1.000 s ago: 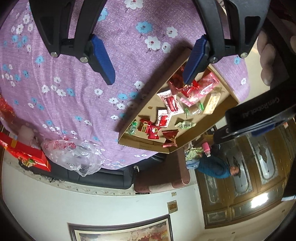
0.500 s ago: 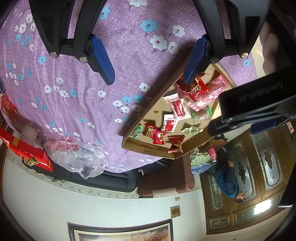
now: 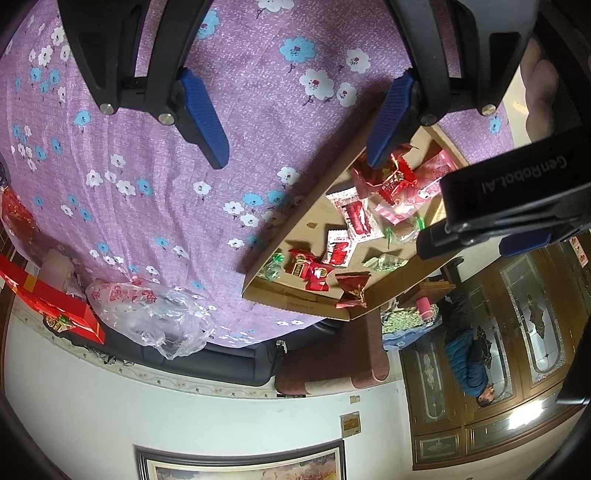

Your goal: Organize snacks

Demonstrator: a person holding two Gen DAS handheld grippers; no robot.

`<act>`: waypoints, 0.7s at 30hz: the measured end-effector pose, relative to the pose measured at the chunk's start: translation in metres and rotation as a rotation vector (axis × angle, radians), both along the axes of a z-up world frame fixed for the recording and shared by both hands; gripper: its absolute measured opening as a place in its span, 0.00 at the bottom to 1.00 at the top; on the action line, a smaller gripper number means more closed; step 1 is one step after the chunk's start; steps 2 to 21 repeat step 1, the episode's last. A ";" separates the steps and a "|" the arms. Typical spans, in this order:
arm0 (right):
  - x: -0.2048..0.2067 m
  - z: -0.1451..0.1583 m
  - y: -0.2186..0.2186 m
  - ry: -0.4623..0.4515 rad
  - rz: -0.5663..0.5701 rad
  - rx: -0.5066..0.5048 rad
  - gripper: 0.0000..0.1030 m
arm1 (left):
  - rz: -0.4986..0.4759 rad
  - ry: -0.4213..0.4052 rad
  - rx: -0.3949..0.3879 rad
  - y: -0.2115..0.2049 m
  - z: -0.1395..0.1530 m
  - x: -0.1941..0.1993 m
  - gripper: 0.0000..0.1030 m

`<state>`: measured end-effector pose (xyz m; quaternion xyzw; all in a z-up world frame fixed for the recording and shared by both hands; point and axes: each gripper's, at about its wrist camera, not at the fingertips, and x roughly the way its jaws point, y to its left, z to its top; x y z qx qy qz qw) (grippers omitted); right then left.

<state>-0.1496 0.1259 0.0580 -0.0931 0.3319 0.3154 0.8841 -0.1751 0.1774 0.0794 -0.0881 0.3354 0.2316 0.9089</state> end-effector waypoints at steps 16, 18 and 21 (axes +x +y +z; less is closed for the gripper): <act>0.001 0.001 -0.001 0.002 -0.002 0.003 0.77 | -0.009 0.005 -0.007 -0.001 0.000 0.001 1.00; 0.001 0.001 -0.001 0.002 -0.002 0.003 0.77 | -0.009 0.005 -0.007 -0.001 0.000 0.001 1.00; 0.001 0.001 -0.001 0.002 -0.002 0.003 0.77 | -0.009 0.005 -0.007 -0.001 0.000 0.001 1.00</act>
